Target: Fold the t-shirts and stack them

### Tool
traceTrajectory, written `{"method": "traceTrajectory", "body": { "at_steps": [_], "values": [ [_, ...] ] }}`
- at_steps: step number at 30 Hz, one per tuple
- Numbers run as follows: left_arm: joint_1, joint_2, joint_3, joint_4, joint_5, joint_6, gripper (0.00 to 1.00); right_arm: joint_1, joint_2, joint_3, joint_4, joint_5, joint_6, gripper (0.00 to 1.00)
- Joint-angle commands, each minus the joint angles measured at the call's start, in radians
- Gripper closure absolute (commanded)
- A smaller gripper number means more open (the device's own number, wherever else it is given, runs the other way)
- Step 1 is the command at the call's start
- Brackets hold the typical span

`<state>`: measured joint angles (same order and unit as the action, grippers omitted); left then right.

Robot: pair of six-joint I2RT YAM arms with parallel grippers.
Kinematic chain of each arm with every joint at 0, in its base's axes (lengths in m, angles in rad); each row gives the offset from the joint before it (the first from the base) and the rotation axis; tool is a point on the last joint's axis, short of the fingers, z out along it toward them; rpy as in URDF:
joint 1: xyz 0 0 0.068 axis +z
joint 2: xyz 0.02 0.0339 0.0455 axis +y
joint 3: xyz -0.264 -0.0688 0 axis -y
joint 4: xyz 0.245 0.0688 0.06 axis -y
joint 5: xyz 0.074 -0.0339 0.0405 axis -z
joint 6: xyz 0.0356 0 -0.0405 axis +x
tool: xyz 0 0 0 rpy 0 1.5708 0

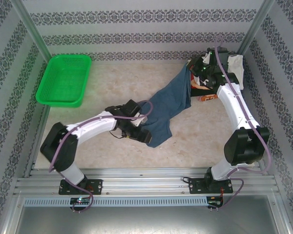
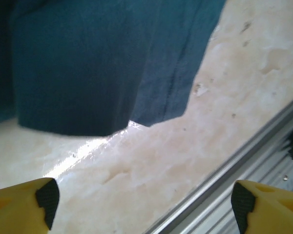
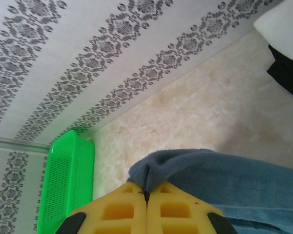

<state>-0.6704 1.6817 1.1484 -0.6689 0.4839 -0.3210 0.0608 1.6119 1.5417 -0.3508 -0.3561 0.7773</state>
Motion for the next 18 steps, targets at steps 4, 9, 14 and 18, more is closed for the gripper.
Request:
{"method": "traceTrajectory", "body": {
  "at_steps": [4,9,14,18],
  "values": [
    [-0.008,0.115,0.107,-0.026,-0.14,-0.028,0.16,-0.004,-0.062,-0.058,0.011,-0.02,-0.036,1.0],
    [-0.008,0.132,0.15,0.008,-0.19,-0.046,0.16,-0.005,-0.091,-0.095,-0.001,-0.022,-0.052,1.0],
    [-0.004,0.198,0.181,-0.019,-0.178,-0.03,0.31,-0.006,-0.104,-0.128,-0.004,-0.029,-0.056,1.0],
    [0.01,0.212,0.201,-0.042,-0.17,-0.026,0.73,-0.006,-0.113,-0.144,0.0,-0.028,-0.057,1.0]
  ]
}}
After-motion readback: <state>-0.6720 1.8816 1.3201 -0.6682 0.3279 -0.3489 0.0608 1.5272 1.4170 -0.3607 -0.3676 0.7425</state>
